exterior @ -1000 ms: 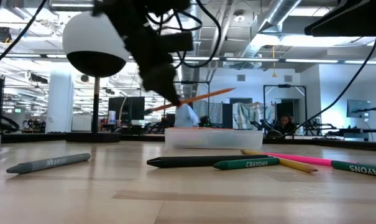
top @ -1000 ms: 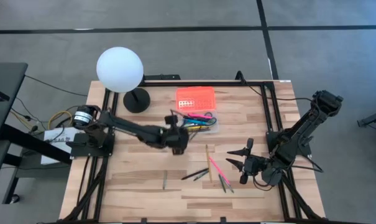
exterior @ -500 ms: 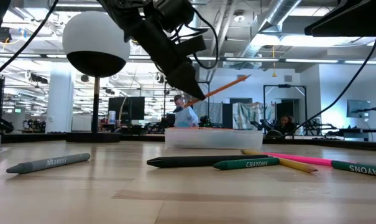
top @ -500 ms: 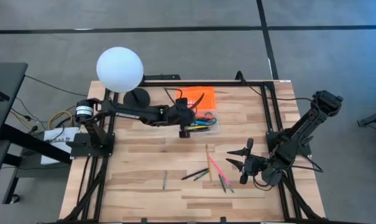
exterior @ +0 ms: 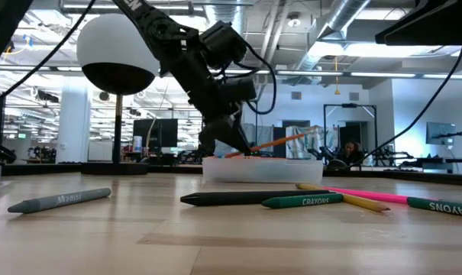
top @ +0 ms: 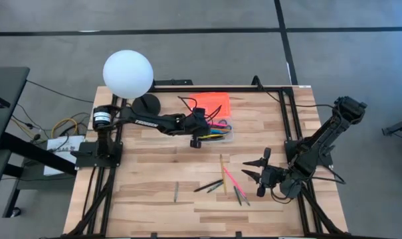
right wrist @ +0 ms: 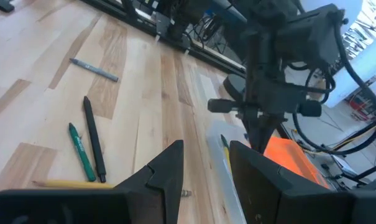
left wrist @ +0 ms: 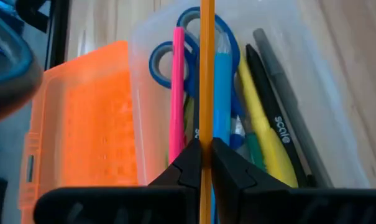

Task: Pick & place school supplies into a supply box
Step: Put the yellow pencil into the orange supply box, then put the pink pencil into the orange supply box

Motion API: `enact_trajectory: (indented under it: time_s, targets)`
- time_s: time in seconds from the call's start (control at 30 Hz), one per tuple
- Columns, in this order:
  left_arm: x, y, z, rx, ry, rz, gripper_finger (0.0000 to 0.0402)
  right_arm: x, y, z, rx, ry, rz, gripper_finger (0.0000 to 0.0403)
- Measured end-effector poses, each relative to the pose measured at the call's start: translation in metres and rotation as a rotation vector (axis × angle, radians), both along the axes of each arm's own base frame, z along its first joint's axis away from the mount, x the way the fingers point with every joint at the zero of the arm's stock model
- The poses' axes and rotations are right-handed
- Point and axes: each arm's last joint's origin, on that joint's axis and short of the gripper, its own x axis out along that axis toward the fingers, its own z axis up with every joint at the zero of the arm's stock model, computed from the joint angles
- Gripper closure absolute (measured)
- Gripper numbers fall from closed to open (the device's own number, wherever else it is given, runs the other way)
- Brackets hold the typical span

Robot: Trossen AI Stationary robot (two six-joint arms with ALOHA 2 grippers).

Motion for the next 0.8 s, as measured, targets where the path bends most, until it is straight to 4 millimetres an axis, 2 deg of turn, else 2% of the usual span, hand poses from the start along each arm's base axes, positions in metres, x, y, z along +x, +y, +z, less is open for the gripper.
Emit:
enact_trajectory:
  time_s: [0.23, 0.63, 0.8]
  targets:
    - [-0.001, 0.004, -0.004, 0.015, 0.025, 0.018, 0.0369, 0.0, -0.001, -0.001, -0.011, 0.01, -0.001, 0.028]
    - [0.0, 0.004, -0.002, -0.012, -0.003, 0.054, 0.0277, 0.0, -0.001, -0.001, 0.028, -0.001, -0.013, 0.028]
    - [0.004, -0.011, 0.009, -0.065, 0.059, 0.064, 0.0263, 0.001, -0.001, -0.001, 0.103, -0.007, -0.018, 0.028]
